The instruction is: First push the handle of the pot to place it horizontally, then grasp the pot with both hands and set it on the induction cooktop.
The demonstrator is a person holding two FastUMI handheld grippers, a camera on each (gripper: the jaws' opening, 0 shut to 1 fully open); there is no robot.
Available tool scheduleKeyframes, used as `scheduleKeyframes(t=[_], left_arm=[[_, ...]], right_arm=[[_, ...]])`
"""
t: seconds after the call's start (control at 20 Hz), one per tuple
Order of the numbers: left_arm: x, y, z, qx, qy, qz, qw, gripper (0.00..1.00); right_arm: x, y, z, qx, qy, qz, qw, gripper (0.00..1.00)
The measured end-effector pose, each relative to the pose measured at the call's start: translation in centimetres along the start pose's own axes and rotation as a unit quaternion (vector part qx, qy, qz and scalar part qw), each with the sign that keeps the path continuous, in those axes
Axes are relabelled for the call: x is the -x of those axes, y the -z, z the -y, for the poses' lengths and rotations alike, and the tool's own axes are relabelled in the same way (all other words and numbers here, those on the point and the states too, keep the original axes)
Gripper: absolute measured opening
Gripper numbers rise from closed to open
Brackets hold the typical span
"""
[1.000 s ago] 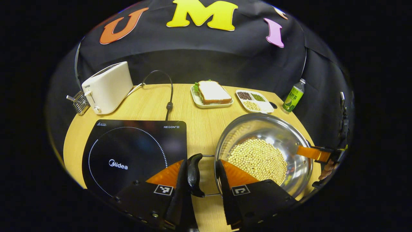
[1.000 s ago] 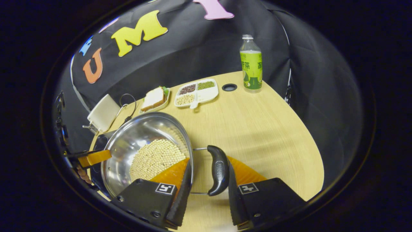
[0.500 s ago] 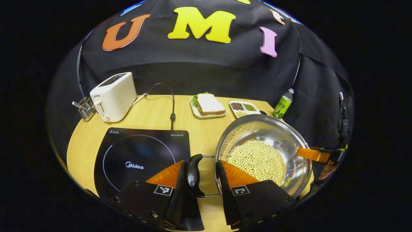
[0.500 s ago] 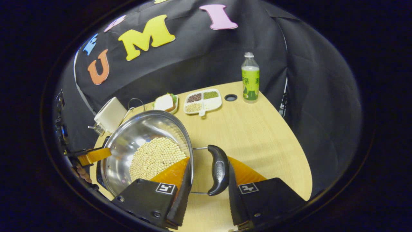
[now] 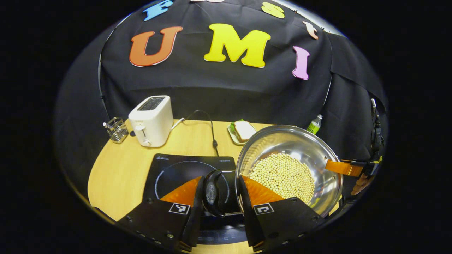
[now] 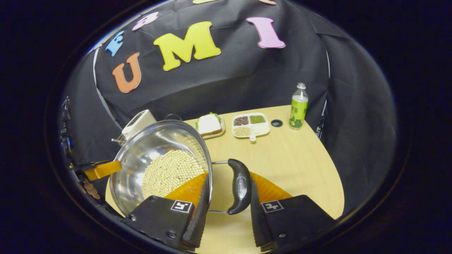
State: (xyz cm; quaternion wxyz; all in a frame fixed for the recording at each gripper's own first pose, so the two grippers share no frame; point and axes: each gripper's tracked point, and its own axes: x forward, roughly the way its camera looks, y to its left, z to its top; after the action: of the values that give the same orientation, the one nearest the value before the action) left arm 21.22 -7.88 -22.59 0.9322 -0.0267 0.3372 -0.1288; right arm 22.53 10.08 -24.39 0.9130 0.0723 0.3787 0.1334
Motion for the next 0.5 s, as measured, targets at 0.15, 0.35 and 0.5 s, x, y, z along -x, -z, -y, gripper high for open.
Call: scheduleKeyframes(t=[0.15,0.35,0.5], left_arm=[[0.9,-0.1,-3.5,0.015,-0.014,0.003,1.0,0.5],[0.8,0.8,-8.1,0.027,-0.033,-0.002,0.999,0.5],[1.0,1.1,-10.4,0.03,-0.043,-0.006,0.999,0.5]], right_arm=[[-1.0,0.1,-3.7,0.007,-0.013,-0.003,1.0,0.57],[-3.2,1.1,-8.0,0.025,-0.022,-0.008,0.999,0.56],[-5.4,1.7,-10.5,0.03,-0.029,-0.017,0.999,0.57]])
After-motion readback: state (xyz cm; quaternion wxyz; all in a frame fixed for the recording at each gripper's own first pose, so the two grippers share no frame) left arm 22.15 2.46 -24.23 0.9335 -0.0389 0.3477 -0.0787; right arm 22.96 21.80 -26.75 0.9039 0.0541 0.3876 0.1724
